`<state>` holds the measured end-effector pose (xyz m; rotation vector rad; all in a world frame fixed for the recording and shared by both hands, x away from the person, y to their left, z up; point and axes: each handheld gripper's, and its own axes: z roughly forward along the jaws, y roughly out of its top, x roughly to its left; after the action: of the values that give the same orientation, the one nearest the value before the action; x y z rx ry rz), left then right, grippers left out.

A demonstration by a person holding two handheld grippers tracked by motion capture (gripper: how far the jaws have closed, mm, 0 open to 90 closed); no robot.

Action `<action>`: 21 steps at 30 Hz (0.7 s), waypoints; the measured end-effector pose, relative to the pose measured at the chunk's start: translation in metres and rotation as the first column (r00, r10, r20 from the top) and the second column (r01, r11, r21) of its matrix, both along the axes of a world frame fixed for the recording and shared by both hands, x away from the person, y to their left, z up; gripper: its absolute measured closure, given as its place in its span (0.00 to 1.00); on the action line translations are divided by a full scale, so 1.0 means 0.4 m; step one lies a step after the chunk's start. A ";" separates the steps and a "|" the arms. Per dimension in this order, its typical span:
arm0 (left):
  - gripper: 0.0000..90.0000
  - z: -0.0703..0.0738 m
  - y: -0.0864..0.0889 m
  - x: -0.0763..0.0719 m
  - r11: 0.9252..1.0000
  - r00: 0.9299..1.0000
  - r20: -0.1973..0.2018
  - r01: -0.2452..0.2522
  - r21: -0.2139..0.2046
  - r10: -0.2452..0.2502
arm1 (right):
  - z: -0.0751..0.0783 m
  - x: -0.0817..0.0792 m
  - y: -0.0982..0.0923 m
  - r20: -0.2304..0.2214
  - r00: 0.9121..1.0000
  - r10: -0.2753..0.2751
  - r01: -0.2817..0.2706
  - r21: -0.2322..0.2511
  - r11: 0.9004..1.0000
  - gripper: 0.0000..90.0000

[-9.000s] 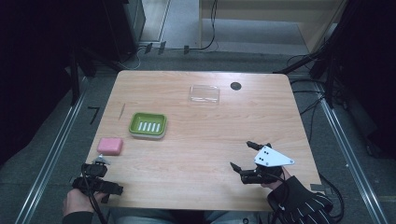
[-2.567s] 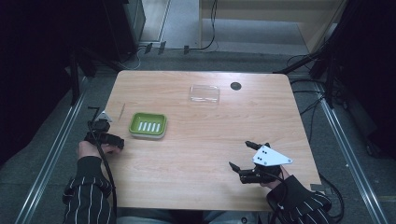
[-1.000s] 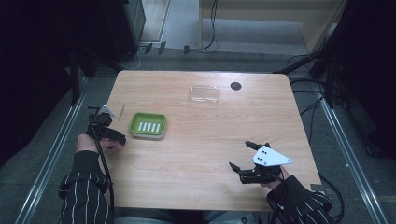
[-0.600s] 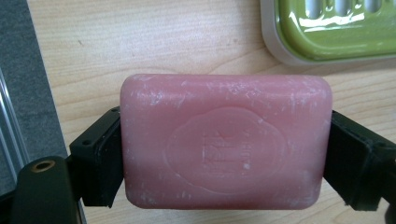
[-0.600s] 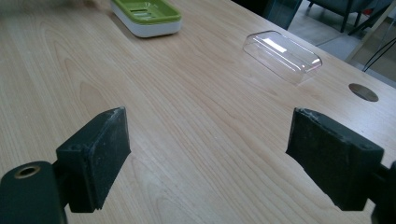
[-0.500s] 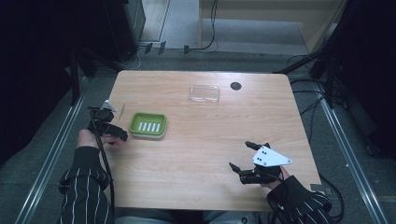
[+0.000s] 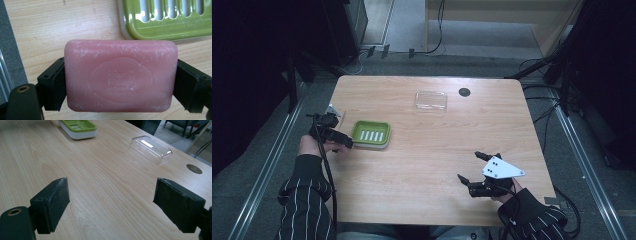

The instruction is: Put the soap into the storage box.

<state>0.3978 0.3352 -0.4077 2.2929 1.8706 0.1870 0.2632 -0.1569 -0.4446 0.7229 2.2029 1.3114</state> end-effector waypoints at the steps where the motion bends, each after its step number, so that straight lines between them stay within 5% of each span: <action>1: 0.15 0.002 -0.005 0.002 1.000 1.000 -0.001 0.005 -0.004 -0.005 | 0.000 0.000 0.000 0.001 1.000 0.000 0.000 0.000 1.000 0.15; 21: 0.15 0.015 -0.033 0.026 0.999 0.999 0.021 0.032 -0.023 -0.032 | -0.001 -0.004 -0.007 -0.002 1.000 -0.006 0.006 -0.003 1.000 0.15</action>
<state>0.4083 0.3219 -0.4016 2.2958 1.8156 0.1828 0.2615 -0.1597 -0.4450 0.7291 2.2021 1.3045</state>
